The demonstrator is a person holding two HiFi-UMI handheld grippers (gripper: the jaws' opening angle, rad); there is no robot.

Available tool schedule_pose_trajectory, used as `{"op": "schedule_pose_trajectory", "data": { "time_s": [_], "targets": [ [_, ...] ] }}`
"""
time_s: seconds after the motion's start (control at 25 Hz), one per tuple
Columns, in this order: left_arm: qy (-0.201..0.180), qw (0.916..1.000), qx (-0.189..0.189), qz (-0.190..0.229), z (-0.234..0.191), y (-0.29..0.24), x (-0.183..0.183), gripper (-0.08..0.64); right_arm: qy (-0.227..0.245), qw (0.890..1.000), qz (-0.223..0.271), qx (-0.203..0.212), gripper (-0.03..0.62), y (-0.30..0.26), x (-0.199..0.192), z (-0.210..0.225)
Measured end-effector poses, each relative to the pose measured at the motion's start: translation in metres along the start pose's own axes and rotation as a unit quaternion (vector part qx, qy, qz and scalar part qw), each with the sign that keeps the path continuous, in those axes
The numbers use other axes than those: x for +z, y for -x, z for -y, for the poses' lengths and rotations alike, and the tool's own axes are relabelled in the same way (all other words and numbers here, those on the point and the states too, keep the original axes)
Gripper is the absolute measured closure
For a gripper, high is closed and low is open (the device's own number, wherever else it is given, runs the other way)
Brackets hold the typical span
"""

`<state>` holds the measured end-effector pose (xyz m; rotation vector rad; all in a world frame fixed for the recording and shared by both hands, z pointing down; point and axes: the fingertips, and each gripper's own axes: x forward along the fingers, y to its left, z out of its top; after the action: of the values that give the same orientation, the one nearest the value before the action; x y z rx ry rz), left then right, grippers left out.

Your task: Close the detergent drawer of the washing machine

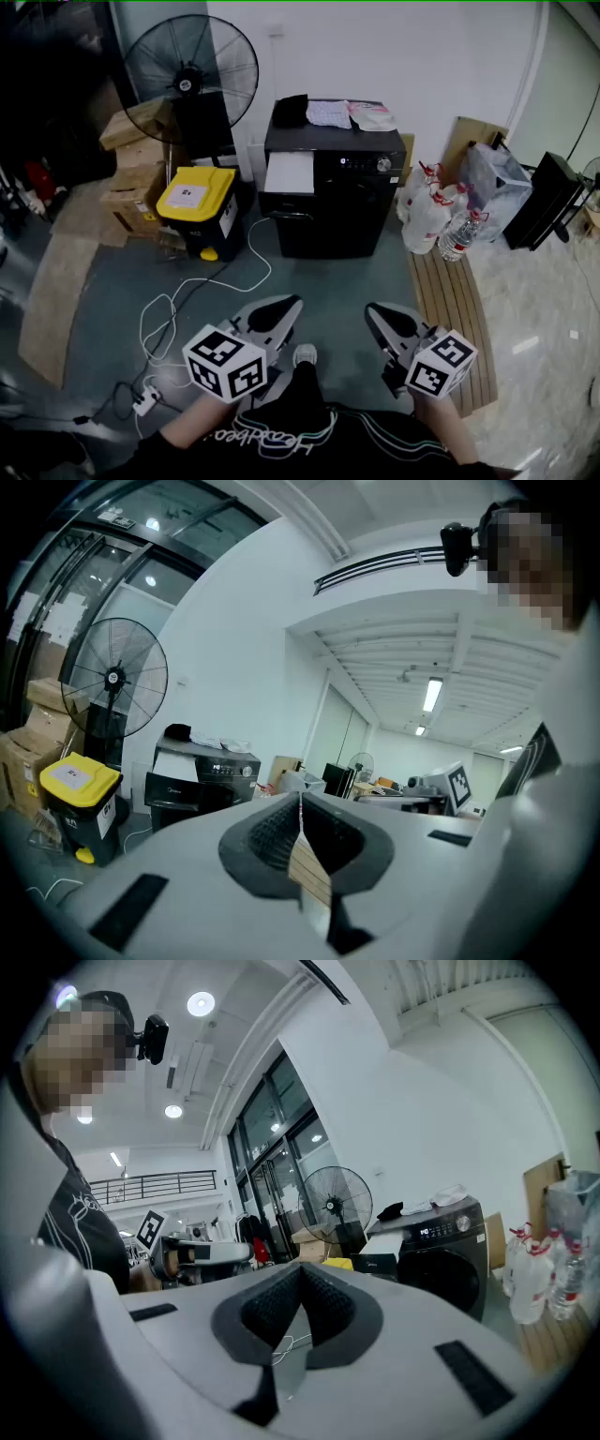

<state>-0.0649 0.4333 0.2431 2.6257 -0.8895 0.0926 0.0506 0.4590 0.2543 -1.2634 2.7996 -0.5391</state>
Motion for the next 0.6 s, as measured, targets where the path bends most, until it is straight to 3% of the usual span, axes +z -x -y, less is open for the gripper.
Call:
{"op": "schedule_pose_trajectory", "data": {
  "time_s": [0.6],
  "targets": [
    [0.005,0.9995,-0.023,-0.022,-0.08,-0.095,0.03,0.531,-0.051,0.998,0.018,-0.008,0.566,-0.075,0.038,0.094]
  ]
}}
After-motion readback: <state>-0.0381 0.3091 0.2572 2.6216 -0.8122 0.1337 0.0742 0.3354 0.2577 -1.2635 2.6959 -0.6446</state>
